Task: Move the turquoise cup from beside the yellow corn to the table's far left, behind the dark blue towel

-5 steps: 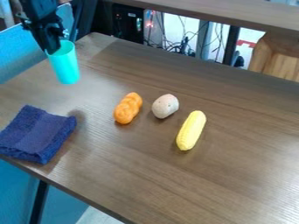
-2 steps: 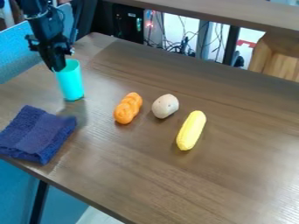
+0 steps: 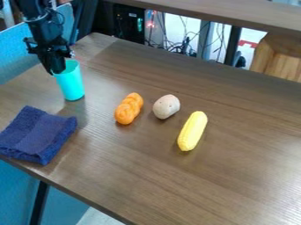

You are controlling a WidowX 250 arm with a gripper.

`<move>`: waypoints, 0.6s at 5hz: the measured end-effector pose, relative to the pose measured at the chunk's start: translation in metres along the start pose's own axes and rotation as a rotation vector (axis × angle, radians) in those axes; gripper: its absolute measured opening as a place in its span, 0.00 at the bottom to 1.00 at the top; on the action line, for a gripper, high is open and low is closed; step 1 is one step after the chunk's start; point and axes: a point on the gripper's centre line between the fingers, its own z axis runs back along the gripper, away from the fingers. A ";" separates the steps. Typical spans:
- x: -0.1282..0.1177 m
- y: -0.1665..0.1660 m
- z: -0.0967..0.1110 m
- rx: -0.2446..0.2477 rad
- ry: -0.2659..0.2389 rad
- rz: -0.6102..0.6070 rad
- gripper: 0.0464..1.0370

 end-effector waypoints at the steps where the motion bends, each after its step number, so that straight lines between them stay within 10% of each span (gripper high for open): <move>1: 0.000 -0.007 0.012 -0.008 -0.043 0.003 0.52; 3: 0.004 -0.023 0.029 -0.067 -0.078 -0.002 0.97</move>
